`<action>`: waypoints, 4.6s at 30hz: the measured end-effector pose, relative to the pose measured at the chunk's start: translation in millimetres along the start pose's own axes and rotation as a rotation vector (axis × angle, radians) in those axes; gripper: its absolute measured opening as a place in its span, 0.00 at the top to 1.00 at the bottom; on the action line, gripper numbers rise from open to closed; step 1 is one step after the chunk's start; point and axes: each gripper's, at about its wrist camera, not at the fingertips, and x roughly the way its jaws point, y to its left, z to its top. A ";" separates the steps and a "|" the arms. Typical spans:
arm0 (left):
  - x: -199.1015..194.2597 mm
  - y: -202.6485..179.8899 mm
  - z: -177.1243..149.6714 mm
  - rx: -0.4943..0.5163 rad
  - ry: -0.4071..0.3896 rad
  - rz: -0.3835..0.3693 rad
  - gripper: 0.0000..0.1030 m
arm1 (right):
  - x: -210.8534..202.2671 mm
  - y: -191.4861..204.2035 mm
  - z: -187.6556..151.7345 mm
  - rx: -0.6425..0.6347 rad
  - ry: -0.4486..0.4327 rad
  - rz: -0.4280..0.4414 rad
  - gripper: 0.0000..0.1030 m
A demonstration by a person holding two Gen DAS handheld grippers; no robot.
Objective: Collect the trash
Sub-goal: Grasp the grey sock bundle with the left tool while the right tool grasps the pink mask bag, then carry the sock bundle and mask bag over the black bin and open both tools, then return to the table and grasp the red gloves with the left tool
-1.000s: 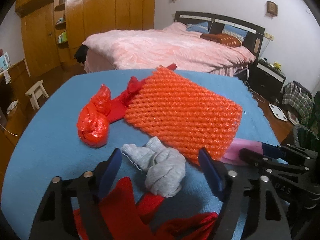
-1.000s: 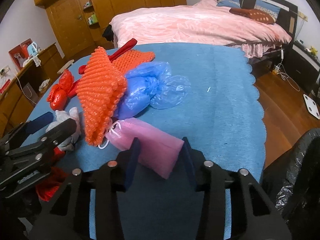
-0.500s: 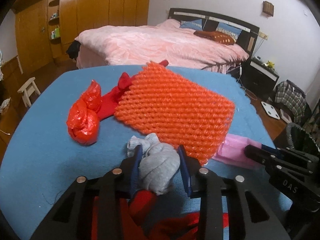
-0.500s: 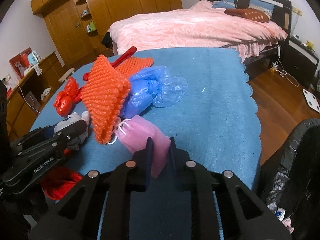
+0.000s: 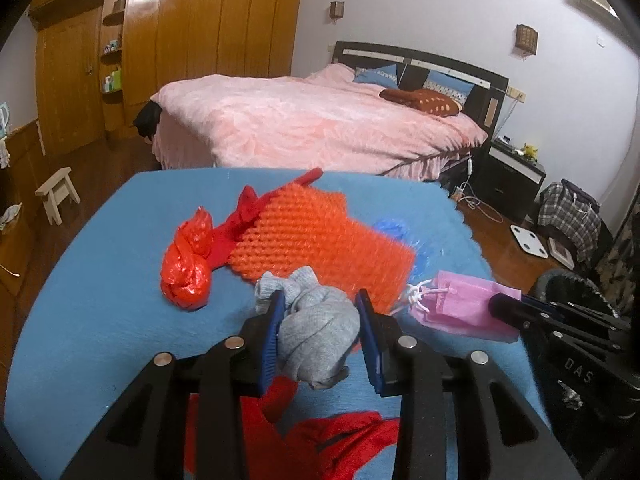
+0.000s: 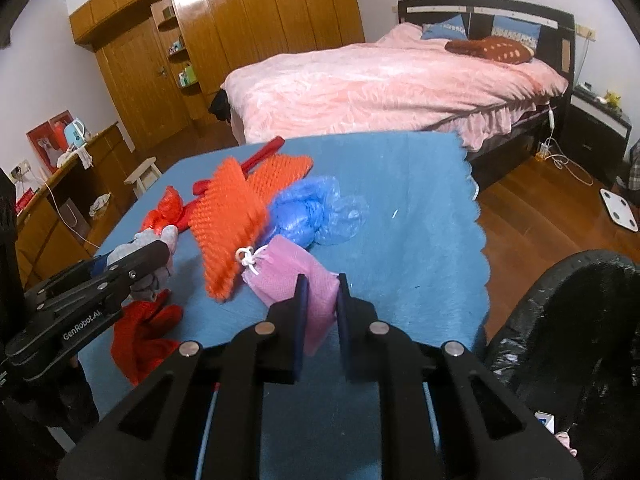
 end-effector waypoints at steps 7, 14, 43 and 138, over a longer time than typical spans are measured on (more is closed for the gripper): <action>-17.9 -12.1 6.3 0.009 -0.030 -0.015 0.66 | -24.1 -6.6 4.9 0.006 -0.042 -0.017 0.87; -31.1 -25.1 10.2 0.019 -0.054 -0.035 0.66 | -48.7 -15.0 8.6 0.009 -0.083 -0.029 0.87; -56.8 -148.5 16.8 0.146 -0.101 -0.244 0.66 | -147.8 -96.1 -7.4 0.092 -0.191 -0.166 0.87; -9.6 53.4 -63.1 -0.079 0.125 0.152 0.09 | 7.2 28.8 -23.2 -0.109 -0.028 -0.014 0.06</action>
